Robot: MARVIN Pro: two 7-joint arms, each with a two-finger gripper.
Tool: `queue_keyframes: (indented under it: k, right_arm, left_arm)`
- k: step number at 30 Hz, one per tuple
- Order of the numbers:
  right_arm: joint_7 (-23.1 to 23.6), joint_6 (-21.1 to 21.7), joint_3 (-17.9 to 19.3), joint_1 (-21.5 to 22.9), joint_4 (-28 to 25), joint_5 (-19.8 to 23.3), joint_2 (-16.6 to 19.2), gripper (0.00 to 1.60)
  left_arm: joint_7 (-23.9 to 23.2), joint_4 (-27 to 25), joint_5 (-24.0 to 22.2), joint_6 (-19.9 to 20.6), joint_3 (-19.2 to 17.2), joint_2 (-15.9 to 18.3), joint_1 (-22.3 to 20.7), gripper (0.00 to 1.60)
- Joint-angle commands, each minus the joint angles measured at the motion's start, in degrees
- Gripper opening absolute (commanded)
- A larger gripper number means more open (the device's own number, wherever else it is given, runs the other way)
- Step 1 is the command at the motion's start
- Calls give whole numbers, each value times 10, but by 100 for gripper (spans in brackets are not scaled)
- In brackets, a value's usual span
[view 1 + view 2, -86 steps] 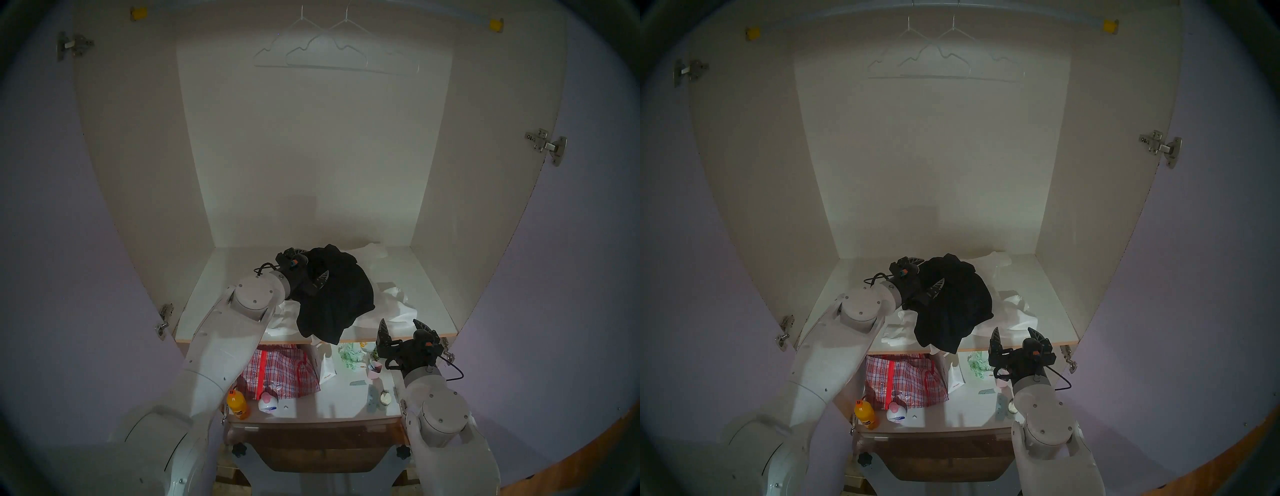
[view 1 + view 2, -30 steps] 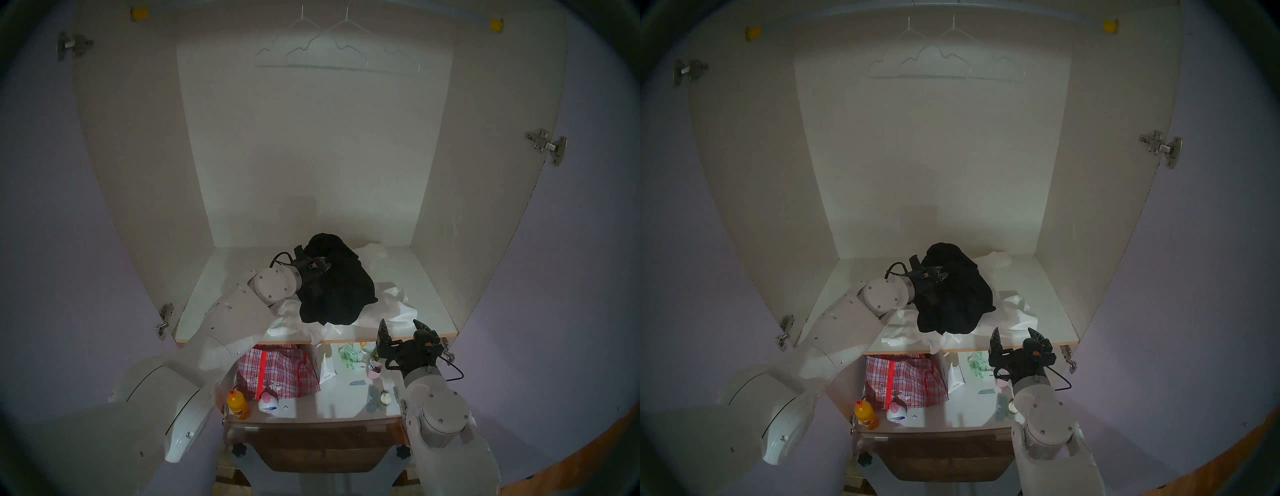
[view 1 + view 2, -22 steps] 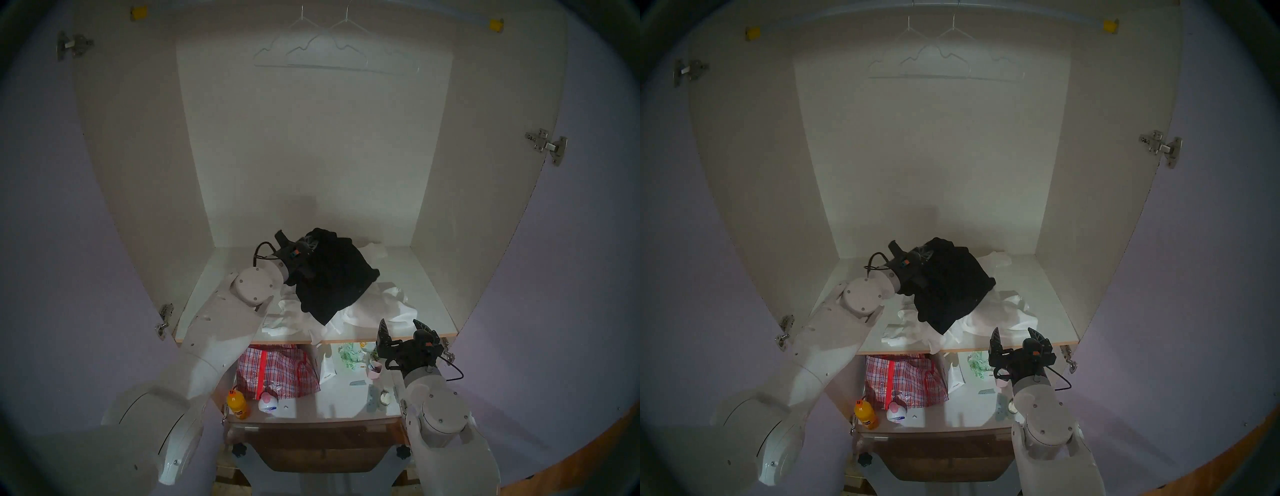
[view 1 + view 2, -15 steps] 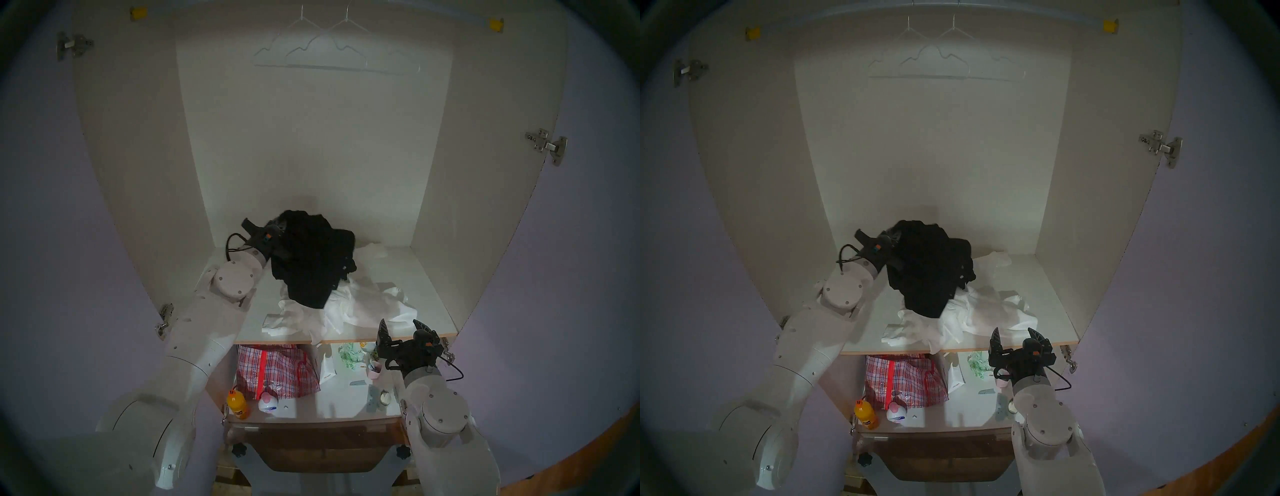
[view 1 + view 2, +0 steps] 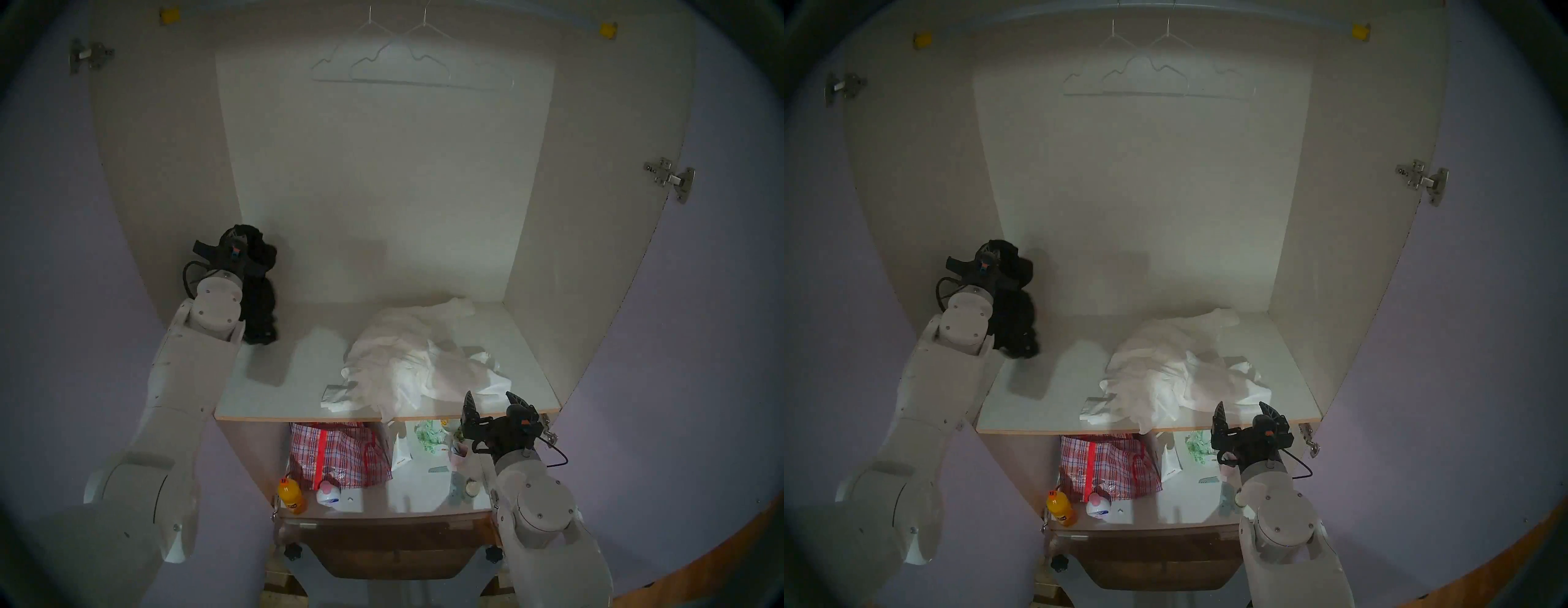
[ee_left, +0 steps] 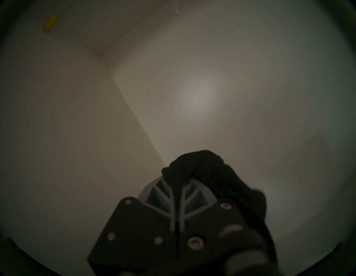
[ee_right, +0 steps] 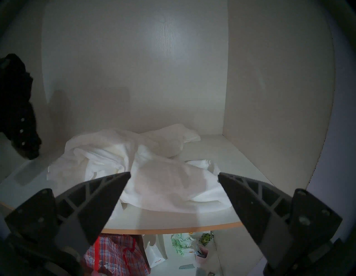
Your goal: Sort tops into two piles: light colors and dark colors
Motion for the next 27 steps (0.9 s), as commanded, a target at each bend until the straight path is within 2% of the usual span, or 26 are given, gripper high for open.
queue_keyframes:
  k: [1,2,8,15,16,22,23,24,25,26,27]
  right_arm:
    - [1,-2,0,5,-16,0,0,160]
    - [1,-2,0,5,-16,0,0,160]
    - [1,-3,0,5,-15,0,1,160]
    - [0,-3,0,6,-14,0,1,160]
    - [0,-3,0,6,-14,0,1,160]
    - [0,-3,-1,6,-14,0,1,160]
    - [0,-3,-1,6,-14,0,1,160]
    - [0,-3,-1,6,-13,0,1,160]
    - [0,-3,-1,6,-13,0,1,160]
    - [0,-3,-1,6,-13,0,1,160]
    - [0,-3,-1,6,-13,0,1,160]
  left_arm:
    - [-24,15,5,5,16,1,-15,0]
    - [-49,22,-6,7,19,5,-16,0]
    - [-87,85,13,2,52,13,-43,0]
    - [-71,199,44,6,104,3,-104,0]
    - [-67,217,46,5,113,0,-115,15]
    - [-97,319,75,-12,184,-4,-184,16]
    - [-106,331,80,-18,193,-5,-194,45]
    - [-115,342,85,-22,202,-6,-203,45]
    - [-119,353,89,-24,212,-7,-212,52]
    - [-154,362,83,-29,217,-7,-222,62]
    - [-166,374,75,-42,221,-10,-230,160]
